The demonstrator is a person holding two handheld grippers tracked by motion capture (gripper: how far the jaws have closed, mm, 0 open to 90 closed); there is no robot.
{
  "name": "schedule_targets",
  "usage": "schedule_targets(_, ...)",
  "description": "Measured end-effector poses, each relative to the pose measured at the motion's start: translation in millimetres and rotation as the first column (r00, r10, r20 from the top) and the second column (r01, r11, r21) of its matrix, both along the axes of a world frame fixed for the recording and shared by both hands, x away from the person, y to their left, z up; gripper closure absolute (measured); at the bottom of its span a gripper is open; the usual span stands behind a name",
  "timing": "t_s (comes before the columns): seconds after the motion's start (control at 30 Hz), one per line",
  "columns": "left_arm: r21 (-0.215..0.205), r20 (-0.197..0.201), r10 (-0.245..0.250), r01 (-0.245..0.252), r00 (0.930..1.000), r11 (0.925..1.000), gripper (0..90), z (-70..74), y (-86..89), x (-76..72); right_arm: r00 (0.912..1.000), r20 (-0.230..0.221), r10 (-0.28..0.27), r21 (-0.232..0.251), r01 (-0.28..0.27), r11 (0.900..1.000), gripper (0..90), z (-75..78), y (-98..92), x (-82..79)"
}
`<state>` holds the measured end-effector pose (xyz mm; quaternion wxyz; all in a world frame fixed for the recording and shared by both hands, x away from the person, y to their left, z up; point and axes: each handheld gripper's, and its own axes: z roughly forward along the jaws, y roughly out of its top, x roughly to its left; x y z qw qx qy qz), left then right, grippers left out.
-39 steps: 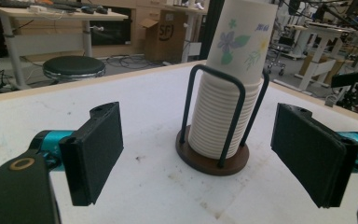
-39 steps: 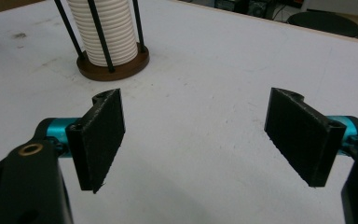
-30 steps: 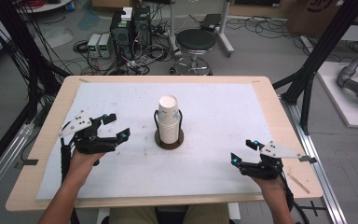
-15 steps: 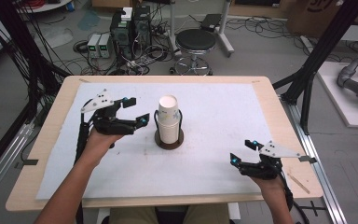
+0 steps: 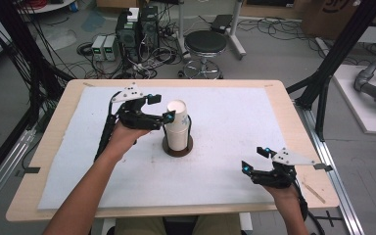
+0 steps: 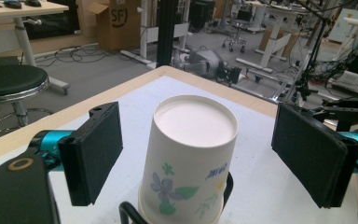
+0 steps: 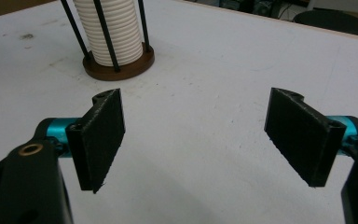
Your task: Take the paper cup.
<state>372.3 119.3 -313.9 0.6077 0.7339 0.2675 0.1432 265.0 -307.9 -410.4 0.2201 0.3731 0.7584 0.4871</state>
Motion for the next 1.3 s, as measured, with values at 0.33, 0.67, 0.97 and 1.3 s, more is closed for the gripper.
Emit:
schedule_targets(0.33,0.080,-0.003,0.015,-0.014,0.9999,0.9967,17.1,-5.1,-28.0,13.2,1.0000,0.002,0.007,0.000,-0.007,1.000,20.6,0.2,0.4,-0.2)
schedule_targets(0.67,0.094,-0.014,0.022,-0.021,0.9997,0.9953,23.9,-12.9,-33.5,17.5,1.0000,0.002,0.002,0.008,-0.002,1.000,20.6,0.2,-1.9,-1.2)
schedule_targets(0.97,0.089,-0.030,0.018,-0.015,0.9994,0.9959,33.2,-17.5,-33.6,18.8,1.0000,0.000,0.002,0.009,-0.002,1.000,20.6,0.0,-1.7,-1.2)
schedule_targets(1.3,0.018,0.001,0.016,-0.016,0.9999,0.9997,34.2,-3.9,-27.0,15.2,1.0000,-0.005,0.008,0.005,-0.008,1.000,20.6,-0.1,-0.1,-0.8)
